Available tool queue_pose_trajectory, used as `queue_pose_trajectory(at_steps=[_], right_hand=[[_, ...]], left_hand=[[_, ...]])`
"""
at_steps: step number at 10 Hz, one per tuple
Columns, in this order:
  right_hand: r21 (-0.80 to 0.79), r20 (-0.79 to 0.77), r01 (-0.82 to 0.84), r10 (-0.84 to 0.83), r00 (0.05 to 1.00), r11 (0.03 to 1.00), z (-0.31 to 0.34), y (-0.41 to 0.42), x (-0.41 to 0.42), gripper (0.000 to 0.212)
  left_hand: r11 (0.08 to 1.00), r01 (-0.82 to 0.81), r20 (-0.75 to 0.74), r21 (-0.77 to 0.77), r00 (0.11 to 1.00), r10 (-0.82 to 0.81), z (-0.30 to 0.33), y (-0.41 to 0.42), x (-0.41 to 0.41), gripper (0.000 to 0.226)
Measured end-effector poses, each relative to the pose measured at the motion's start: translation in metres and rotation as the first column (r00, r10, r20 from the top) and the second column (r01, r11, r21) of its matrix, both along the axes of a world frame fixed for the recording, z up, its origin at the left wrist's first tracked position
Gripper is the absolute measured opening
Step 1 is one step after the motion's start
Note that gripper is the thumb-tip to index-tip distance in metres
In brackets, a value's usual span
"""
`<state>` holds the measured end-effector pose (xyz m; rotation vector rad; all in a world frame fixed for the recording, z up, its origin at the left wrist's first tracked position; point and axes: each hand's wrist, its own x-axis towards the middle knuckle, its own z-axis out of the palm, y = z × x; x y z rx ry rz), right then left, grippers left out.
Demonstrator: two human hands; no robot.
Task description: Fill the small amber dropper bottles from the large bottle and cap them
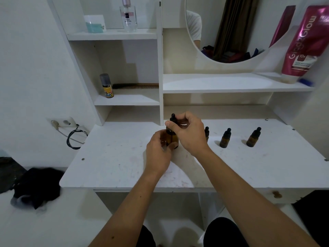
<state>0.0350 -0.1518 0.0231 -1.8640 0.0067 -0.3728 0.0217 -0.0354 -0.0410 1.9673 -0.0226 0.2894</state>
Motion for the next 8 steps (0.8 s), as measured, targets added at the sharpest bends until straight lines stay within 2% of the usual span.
queue_pose_trajectory(at_steps=[3, 4, 5, 6, 7, 8], right_hand=[[-0.002, 0.024, -0.026, 0.026, 0.999, 1.000, -0.009, -0.001, -0.006, 0.045], [-0.075, 0.010, -0.082, 0.083, 0.997, 0.994, -0.016, -0.007, -0.014, 0.057], [-0.162, -0.031, -0.109, 0.105, 0.994, 0.981, -0.027, -0.014, -0.027, 0.062], [-0.283, -0.110, -0.132, 0.105, 0.988, 0.950, -0.033, -0.019, -0.043, 0.067], [-0.512, -0.258, -0.227, 0.103, 0.961, 0.829, -0.045, -0.028, -0.061, 0.072], [-0.727, -0.321, -0.324, 0.117, 0.940, 0.606, -0.057, -0.034, -0.078, 0.073]], left_hand=[[0.999, 0.024, -0.003, -0.043, 1.000, -0.024, 0.004, 0.001, -0.009, 0.049], [0.995, 0.048, -0.044, -0.082, 0.998, -0.052, 0.006, 0.006, -0.011, 0.057], [0.992, 0.113, -0.087, 0.049, 0.990, -0.109, 0.004, 0.020, -0.014, 0.063], [0.914, 0.147, -0.098, 0.379, 0.988, -0.119, 0.003, 0.034, -0.024, 0.066], [0.731, 0.207, -0.167, 0.651, 0.978, -0.129, 0.002, 0.044, -0.037, 0.072], [0.543, 0.260, -0.217, 0.798, 0.966, -0.144, -0.001, 0.053, -0.054, 0.086]])
